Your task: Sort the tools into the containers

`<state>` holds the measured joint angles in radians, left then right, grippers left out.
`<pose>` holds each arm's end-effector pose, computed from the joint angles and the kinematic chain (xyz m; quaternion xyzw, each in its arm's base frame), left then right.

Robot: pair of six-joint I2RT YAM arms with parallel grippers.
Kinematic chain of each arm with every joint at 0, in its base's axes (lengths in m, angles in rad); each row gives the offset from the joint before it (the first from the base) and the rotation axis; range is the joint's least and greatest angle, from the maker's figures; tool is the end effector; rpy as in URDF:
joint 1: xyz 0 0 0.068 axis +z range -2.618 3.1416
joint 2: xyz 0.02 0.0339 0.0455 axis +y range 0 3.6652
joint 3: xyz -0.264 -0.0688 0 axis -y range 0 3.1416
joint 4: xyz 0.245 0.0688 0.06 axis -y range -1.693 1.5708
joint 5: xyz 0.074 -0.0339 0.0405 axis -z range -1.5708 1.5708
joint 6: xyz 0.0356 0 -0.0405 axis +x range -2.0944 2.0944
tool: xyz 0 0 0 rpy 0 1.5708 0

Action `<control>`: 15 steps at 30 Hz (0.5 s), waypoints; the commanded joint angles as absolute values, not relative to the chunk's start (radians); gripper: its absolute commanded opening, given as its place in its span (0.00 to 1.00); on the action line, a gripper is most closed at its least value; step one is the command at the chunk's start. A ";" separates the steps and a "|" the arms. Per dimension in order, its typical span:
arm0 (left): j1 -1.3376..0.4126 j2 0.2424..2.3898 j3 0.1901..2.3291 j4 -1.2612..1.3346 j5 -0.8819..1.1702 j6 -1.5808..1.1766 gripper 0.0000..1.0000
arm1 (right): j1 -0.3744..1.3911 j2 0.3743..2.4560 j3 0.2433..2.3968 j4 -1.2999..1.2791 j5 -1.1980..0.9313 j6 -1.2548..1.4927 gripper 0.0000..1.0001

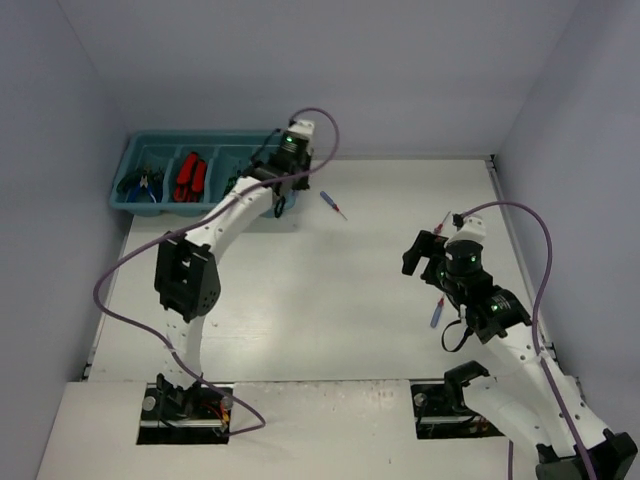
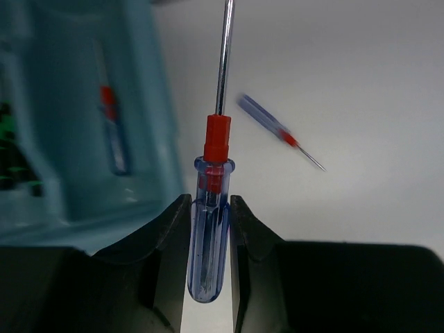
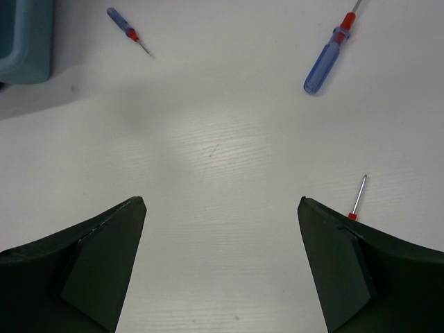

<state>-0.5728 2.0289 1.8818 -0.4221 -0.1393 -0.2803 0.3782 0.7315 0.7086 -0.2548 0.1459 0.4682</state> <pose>0.4060 -0.2560 0.3148 0.0945 0.8706 -0.1426 0.4613 0.1644 0.0598 0.3143 0.0797 0.7933 0.1937 0.5717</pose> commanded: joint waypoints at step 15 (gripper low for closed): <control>-0.328 2.302 2.184 -0.342 -0.017 -0.085 0.35 | 0.317 0.968 0.779 -0.305 0.202 0.603 0.89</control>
<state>-0.3194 2.3866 2.1684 -0.4210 -0.0596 -0.0976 0.3443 0.9369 0.7273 -0.2772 0.1447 0.5551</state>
